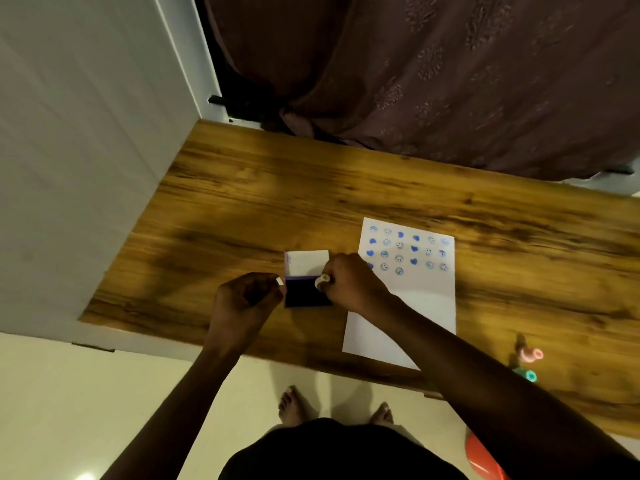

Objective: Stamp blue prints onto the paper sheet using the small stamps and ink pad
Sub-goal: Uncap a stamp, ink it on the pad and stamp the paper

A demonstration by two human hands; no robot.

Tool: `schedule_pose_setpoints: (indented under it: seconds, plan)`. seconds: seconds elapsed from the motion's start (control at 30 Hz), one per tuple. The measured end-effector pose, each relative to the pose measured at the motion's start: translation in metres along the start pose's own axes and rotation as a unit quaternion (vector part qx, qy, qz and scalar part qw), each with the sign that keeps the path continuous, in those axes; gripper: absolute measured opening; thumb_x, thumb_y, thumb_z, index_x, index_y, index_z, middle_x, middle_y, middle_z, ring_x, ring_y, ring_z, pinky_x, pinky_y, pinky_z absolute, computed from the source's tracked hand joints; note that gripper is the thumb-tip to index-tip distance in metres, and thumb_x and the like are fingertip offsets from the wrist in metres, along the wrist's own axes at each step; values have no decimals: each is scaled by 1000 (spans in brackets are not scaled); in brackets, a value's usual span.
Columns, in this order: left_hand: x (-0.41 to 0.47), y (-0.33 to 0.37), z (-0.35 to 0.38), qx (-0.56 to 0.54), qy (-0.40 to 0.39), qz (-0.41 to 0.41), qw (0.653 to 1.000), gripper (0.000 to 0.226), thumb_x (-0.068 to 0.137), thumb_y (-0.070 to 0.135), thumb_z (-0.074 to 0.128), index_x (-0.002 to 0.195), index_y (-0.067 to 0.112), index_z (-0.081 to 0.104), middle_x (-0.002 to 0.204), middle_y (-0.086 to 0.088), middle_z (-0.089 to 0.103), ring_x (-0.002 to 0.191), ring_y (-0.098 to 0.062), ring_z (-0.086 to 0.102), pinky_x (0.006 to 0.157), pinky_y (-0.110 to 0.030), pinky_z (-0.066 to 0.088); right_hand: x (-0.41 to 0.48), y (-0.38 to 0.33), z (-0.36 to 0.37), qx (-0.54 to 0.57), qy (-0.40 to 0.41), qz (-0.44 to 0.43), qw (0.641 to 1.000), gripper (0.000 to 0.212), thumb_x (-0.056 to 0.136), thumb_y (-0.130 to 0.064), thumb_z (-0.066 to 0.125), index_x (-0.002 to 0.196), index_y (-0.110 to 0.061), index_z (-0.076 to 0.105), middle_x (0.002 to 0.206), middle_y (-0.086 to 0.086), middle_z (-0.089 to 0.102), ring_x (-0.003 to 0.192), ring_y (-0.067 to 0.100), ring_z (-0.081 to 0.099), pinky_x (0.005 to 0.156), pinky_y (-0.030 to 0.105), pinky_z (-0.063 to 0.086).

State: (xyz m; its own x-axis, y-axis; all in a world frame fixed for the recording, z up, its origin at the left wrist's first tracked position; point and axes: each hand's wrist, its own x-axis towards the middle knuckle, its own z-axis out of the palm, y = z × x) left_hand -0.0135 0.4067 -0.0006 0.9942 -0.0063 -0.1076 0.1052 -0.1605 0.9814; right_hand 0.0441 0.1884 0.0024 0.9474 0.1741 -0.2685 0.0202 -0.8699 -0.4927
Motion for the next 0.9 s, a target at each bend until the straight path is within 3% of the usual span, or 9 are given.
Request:
schedule_pose_setpoints:
  seconds: [0.1,0.23,0.3,0.4,0.5,0.57,0.73,0.9]
  plan:
    - [1,-2,7,-3,2,-4,1000,20,87,11,80,99,28,79,98,10,82,94,-7,78,73,-15,59,-5,16,-21,121,33,66,990,28,83,-38,80,85,-10,79,83,7,77,77,19,73,67,30,54]
    - [0,-8,17,-4,-23,-21,1000,25,86,18,82,110,26,78,108,7,81,102,-10,77,83,-26,62,-20,59,-52,247,99,180,947,30,79,-38,83,79,-9,79,75,8,77,75,22,76,78,40,61]
    - [0,-9,25,6,-34,-35,999,29,85,22,83,112,27,77,111,6,81,105,-9,76,85,-25,61,-28,85,-64,171,128,197,957,30,84,-34,80,80,-4,77,81,12,77,82,26,74,84,41,58]
    - [0,-8,37,31,-36,-52,998,28,83,23,83,106,35,75,107,15,78,100,2,74,82,-17,57,-40,111,-74,2,134,188,973,27,91,-30,68,83,-4,75,91,12,75,91,28,70,79,32,51]
    - [0,-7,50,52,-38,-42,997,33,82,17,84,102,40,71,91,33,73,92,19,69,71,-1,51,-45,122,-72,-64,125,175,974,24,94,-27,63,98,-6,74,105,13,74,97,30,69,79,29,51]
    - [0,-7,54,56,-39,-43,997,33,83,14,83,107,33,70,95,31,72,91,21,67,71,1,50,-44,122,-69,-80,122,166,975,24,94,-26,62,105,-6,72,111,13,73,100,30,68,82,30,52]
    - [2,-5,57,37,-52,-53,997,38,84,14,82,102,44,67,94,38,74,95,14,70,80,-8,52,-37,119,-64,-100,108,166,975,27,94,-27,62,111,-8,70,114,13,73,105,31,67,85,34,54]
    - [4,0,60,34,-49,-55,997,37,84,13,82,105,40,68,107,20,73,98,8,71,96,-28,53,-33,123,-57,-130,91,171,972,30,96,-32,61,116,-10,67,118,12,71,107,30,67,89,36,55]
